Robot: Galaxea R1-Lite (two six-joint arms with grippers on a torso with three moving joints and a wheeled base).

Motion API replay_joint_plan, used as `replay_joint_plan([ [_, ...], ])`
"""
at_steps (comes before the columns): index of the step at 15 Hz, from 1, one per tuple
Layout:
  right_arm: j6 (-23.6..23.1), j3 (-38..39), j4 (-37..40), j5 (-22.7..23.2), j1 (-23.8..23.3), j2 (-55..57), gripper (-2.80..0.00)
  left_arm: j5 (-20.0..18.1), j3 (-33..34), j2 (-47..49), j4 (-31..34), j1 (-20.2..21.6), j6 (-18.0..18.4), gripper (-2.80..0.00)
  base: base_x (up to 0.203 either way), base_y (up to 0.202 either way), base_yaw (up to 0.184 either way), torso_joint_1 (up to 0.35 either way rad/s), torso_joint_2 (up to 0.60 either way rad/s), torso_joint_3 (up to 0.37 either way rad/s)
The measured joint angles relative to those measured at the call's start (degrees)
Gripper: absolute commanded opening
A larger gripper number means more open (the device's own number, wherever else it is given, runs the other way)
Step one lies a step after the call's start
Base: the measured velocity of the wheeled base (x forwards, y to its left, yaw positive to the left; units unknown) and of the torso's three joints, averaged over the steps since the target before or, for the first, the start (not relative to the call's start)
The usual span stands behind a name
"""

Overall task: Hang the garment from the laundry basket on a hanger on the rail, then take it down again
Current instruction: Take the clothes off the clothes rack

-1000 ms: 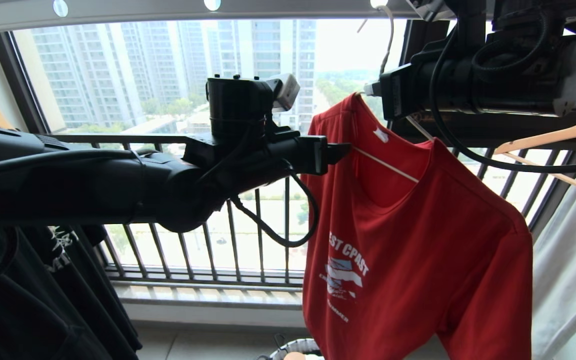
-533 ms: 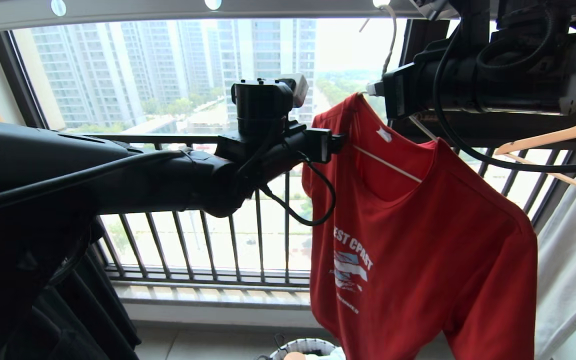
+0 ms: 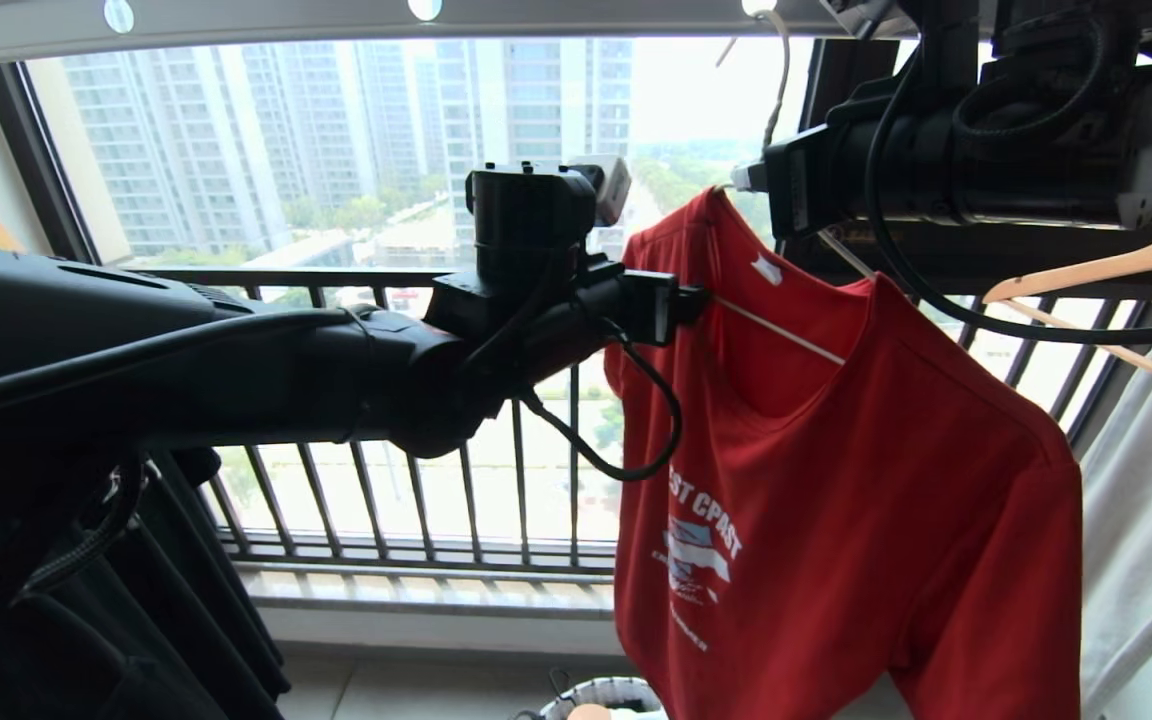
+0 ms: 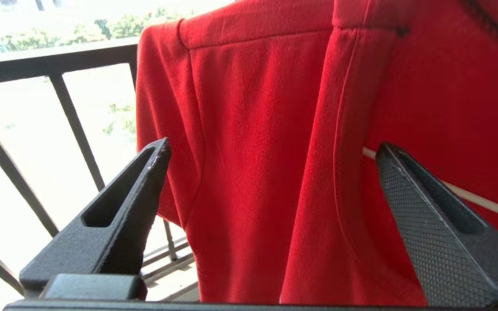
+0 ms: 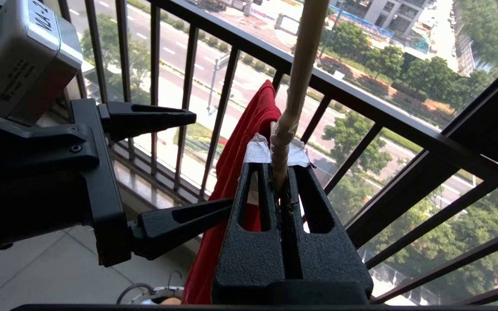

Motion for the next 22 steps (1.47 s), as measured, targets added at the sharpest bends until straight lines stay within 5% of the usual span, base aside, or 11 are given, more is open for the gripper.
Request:
replay_joint_plan([
  [8, 0.0, 0.2, 0.0, 0.0, 0.0, -0.1, -2.8, 0.6, -8.7, 3.4, 0.4, -0.3, 0.7, 0.0, 0.0, 0.0, 0.0, 0.0, 0.0, 0.0],
  [9, 0.0, 0.3, 0.0, 0.0, 0.0, -0.2, -2.8, 0.6, -9.7, 4.1, 0.5, -0.2, 0.8, -2.8, 0.0, 0.0, 0.0, 0.0, 0.0, 0.0],
  [22, -0.1, 0.3, 0.1, 0.0, -0.1, -0.5, -2.8, 2.0, -4.9, 1.6, 0.0, 0.7, 2.7, -2.8, 0.0, 0.0, 0.0, 0.0, 0.0, 0.0],
])
